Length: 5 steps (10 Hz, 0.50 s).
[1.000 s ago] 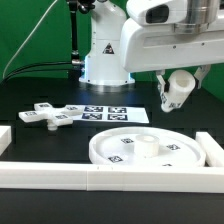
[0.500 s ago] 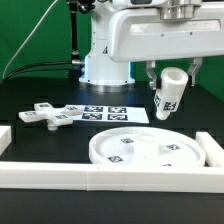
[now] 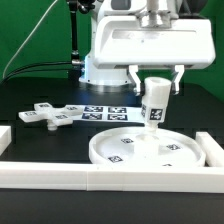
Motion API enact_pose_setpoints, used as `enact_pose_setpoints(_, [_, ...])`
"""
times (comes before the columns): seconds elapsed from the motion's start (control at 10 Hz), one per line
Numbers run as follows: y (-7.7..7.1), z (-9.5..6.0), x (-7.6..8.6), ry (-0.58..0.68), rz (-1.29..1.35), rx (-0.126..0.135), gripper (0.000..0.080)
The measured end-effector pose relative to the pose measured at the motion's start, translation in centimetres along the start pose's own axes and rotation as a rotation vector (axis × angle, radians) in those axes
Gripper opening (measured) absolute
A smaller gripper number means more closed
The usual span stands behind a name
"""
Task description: Assemble round table
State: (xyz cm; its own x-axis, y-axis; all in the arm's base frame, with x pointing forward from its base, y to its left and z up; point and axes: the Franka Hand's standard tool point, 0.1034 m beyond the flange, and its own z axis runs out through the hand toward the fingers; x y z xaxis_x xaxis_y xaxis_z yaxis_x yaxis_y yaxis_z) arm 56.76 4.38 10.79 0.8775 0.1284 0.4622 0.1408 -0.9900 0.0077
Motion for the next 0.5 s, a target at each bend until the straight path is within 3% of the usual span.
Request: enact_pose_setpoints(0.5, [0.13, 0.37, -0.54, -0.018, 0.000, 0.001, 0.0409])
